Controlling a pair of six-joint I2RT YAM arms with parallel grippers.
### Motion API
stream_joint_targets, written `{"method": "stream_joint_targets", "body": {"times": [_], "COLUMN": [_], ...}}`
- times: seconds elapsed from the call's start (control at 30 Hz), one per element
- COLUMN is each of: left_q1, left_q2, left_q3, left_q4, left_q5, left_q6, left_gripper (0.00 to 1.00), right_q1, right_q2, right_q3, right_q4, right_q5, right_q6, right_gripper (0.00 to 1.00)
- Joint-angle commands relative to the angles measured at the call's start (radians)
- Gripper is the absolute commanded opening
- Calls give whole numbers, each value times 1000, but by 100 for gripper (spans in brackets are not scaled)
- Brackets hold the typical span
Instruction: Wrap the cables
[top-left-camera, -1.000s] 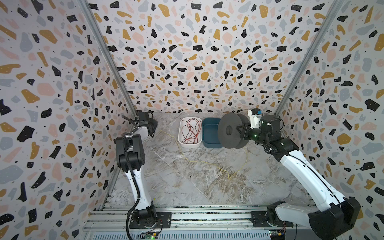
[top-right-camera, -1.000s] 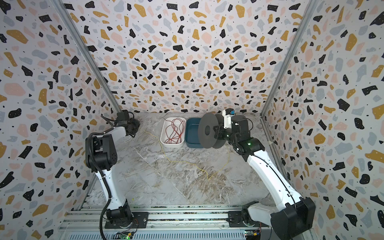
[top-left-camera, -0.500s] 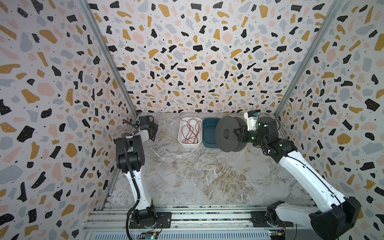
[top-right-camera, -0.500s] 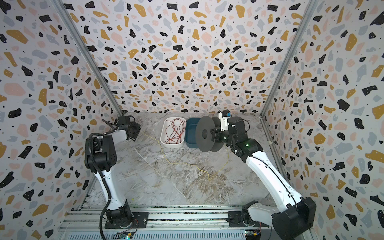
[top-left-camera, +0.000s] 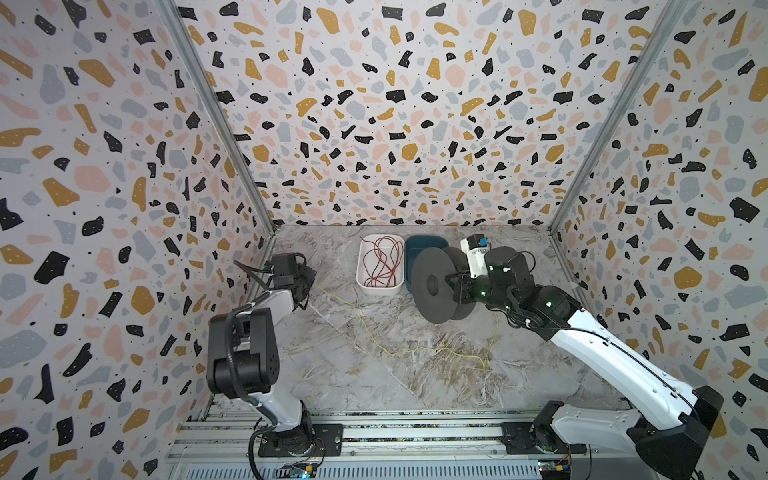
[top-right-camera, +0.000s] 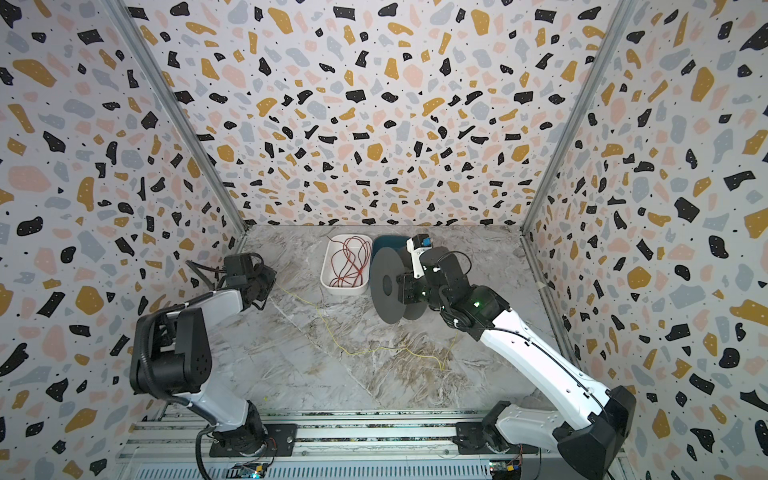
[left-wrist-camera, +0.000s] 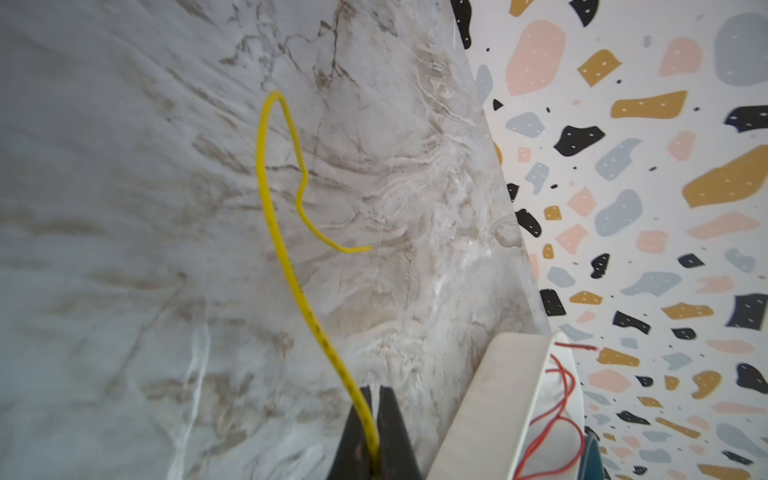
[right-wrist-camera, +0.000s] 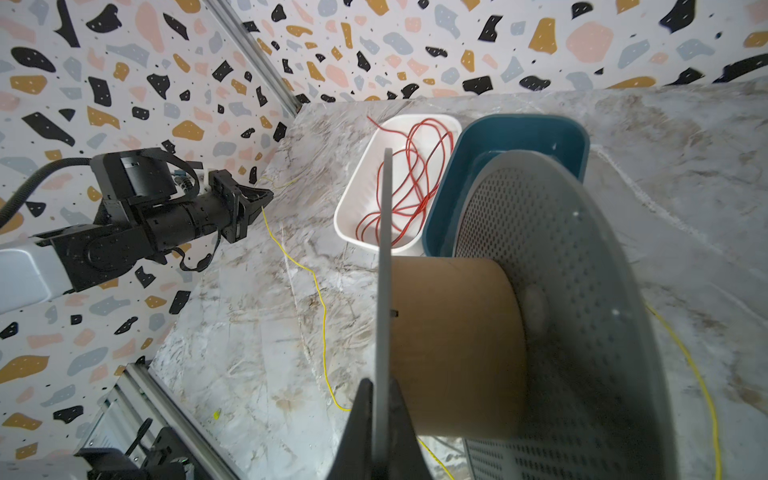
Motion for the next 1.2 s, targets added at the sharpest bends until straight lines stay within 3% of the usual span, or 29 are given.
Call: {"method": "stream_joint_targets", "body": {"times": [0.0,0.13,0.4,1.0,1.17], "left_q1": [-12,-28,-36,-40,-40], "left_q2": [-107,-236,-375,-395,-396], "left_q3": [-86,-192,-281,-309,-302], "left_q4": [24,14,-41,-16,-21], "left_q5": [-14,-20,-15,40,49], "left_q6": [14,11,56,78,86], "left_gripper": [0,0,0,0,0], "right_q1": [105,222,343,346,343], "right_q2": [-8,54,225,472,506], "right_q3": [40,40,58,93,119], "right_q4": [18,8,3,148,157], "right_q5": [206,383,605,626,611], "right_q6": [59,115,231,234,224], "right_gripper": [0,0,0,0,10]}}
